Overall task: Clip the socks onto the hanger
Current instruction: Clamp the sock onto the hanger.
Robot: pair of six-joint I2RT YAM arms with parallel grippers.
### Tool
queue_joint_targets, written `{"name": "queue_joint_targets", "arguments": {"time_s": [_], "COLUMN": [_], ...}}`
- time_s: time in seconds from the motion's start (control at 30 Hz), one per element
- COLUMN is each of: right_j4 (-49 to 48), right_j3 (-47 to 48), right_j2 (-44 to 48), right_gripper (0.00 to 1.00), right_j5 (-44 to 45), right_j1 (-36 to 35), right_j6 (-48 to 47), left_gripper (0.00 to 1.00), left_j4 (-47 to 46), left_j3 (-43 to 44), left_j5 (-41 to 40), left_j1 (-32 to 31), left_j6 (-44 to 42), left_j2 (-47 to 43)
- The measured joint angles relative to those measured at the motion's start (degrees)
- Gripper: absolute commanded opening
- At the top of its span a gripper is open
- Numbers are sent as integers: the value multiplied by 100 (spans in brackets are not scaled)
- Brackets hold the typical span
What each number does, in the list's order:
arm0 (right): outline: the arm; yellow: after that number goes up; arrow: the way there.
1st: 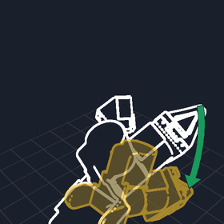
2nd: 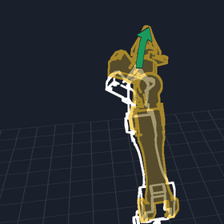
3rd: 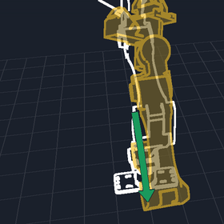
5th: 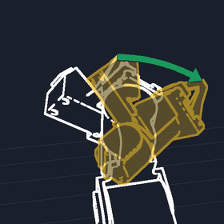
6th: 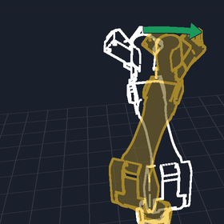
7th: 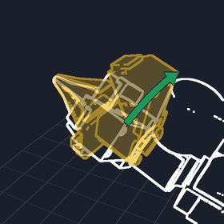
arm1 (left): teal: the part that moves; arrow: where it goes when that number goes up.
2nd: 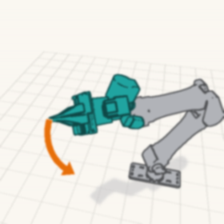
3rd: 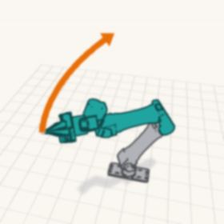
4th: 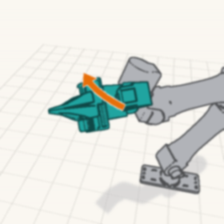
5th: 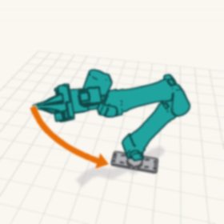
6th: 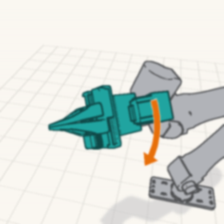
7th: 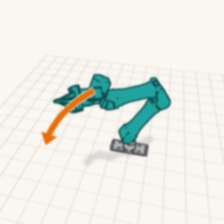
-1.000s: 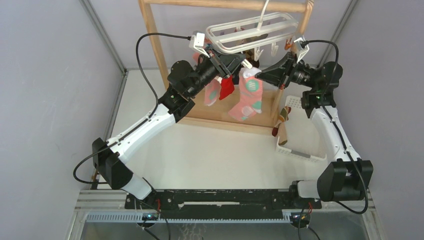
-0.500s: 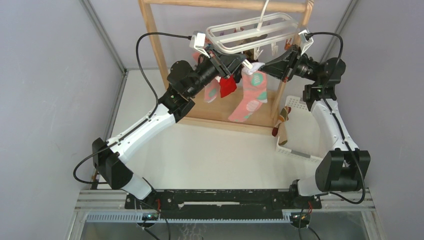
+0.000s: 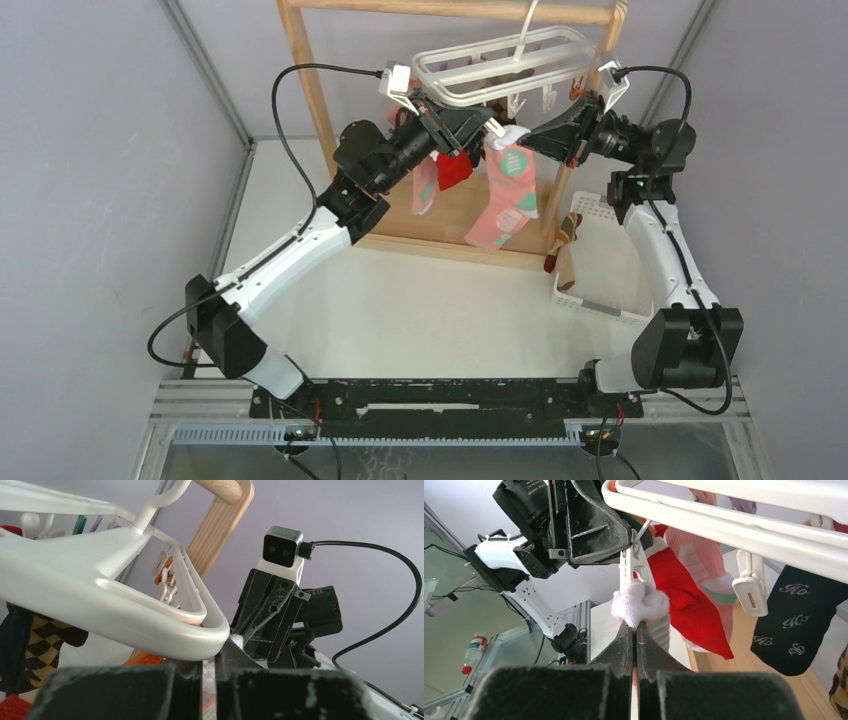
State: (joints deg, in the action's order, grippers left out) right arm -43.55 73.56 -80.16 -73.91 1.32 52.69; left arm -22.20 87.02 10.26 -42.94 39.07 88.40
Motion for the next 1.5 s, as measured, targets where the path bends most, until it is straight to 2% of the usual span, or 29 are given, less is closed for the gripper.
{"name": "queue_joint_targets", "arguments": {"time_s": [0.73,0.8,0.93,1.03,1.17,1.33,1.37,1.47,1.5], "right_j4": [341,378,476,592,688,723,730,802,857], "right_j3": [483,483,483,483,483,483,483,483,483], "right_j2": [-181,-181,-181,-181,-181,-181,-181,-181,-181], "right_gripper": [0,0,0,0,0,0,3,39,47], "right_j5": [146,162,179,184,184,186,186,203,221], "right_j1": [-267,-289,-310,-337,-369,-431,-433,-437,-437], "right_j6": [-173,-205,-299,-402,-463,-487,-490,-549,-595], "left_gripper": [1,6,29,42,51,74,78,91,94], "left_j4": [-247,-249,-247,-223,-90,9,22,55,63], "left_j3": [0,0,0,0,0,0,0,-2,-2], "left_j5": [304,304,295,304,387,553,564,588,588], "left_j1": [35,37,37,39,31,-2,-9,-20,-20], "left_j6": [195,197,203,256,361,450,457,466,459], "left_j2": [70,72,72,72,85,98,98,98,98]}}
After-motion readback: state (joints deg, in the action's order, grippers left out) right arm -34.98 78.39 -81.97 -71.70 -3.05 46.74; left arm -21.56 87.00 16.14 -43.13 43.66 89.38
